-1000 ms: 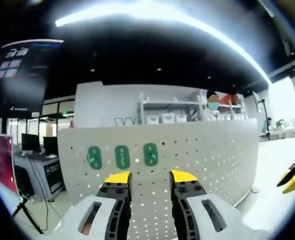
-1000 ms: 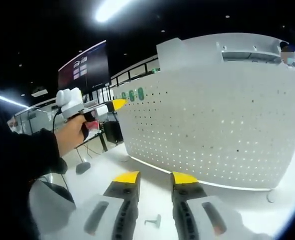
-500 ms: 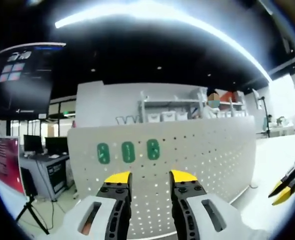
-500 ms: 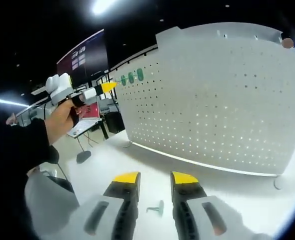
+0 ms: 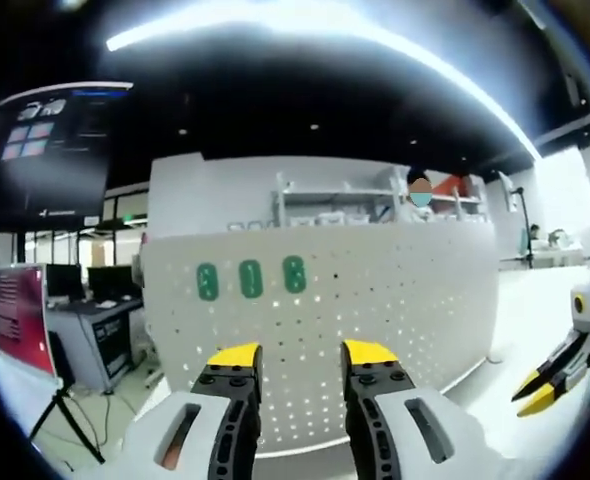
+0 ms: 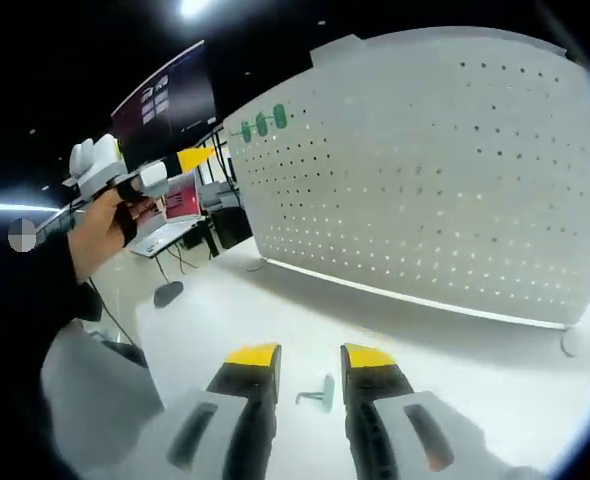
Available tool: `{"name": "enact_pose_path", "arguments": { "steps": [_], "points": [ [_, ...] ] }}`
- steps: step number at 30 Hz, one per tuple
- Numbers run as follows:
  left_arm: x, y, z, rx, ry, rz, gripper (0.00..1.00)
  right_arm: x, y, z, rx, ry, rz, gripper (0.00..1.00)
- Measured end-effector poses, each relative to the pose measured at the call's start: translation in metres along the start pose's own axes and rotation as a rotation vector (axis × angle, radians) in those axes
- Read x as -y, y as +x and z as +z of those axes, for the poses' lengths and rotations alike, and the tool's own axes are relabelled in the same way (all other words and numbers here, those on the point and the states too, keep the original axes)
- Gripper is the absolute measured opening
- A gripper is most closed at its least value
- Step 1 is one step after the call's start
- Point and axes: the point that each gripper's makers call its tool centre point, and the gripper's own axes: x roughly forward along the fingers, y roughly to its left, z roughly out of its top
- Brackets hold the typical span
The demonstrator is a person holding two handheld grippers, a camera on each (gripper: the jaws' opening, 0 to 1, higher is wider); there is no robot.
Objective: Insert the hook assembly into the mounting plate slot until the hook locks in place.
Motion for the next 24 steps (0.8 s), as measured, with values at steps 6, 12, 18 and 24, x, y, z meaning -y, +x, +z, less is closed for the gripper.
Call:
{"name": "enact_pose_path", "arguments": {
  "steps": [6,12,18,24],
  "points": [
    [0.01,-0.017,-0.008,-0.015,-0.007,-0.022,0.32,-0.001,0.005,-0.01,-0.029,-0.012,0.002,0.22],
    [0.019,-0.031,-0.012,-0.024,-0.012,-0.041,0.32,0.0,0.008,-0.024,-0.058,-0.022,0.0,0.22],
    [0.028,-0.041,-0.017,-0.036,-0.013,-0.062,0.32,0.001,0.01,-0.033,-0.085,-0.027,0.001,0.22],
    [0.034,-0.047,-0.019,-0.041,-0.014,-0.081,0.32,0.004,0.012,-0.038,-0.103,-0.036,-0.006,0.22]
  ]
}}
